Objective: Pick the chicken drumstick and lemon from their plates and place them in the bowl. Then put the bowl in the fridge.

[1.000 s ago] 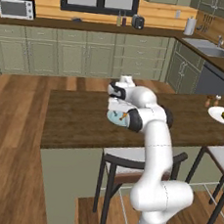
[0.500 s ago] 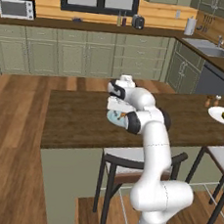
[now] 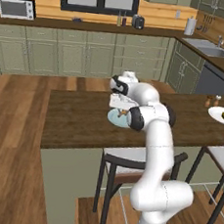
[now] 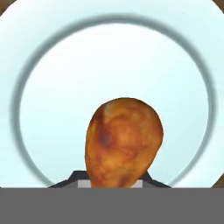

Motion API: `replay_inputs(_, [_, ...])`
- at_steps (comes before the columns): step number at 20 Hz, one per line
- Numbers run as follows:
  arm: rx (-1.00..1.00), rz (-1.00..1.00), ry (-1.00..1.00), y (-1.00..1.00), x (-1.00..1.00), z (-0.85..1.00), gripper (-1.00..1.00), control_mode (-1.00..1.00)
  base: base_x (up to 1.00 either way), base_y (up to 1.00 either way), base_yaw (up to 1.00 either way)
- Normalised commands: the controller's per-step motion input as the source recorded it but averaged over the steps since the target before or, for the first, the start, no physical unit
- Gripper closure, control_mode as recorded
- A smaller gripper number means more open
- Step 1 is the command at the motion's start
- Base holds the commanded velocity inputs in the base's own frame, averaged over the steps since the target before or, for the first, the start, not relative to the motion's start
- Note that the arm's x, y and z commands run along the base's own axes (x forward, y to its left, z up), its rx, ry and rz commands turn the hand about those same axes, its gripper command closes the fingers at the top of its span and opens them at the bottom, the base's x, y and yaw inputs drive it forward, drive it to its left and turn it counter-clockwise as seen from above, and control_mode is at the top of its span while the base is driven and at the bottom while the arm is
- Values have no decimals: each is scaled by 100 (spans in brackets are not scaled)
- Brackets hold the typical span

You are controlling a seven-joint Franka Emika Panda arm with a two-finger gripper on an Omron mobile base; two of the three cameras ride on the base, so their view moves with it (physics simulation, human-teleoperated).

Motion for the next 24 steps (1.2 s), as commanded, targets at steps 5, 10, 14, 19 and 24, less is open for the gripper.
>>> replay_inputs(5, [-9,17,-40,0,-100,51,100,-100,0,0,0])
replay_inputs(10, [-3,19,-23,0,-100,88,100,-100,0,0,0])
replay_inputs(14, [0,21,-4,0,-100,98,100,-100,0,0,0])
replay_inputs(19, [0,19,6,-1,-100,99,100,-100,0,0,0])
replay_inputs(24, [0,17,18,-8,-100,57,100,-100,0,0,0])
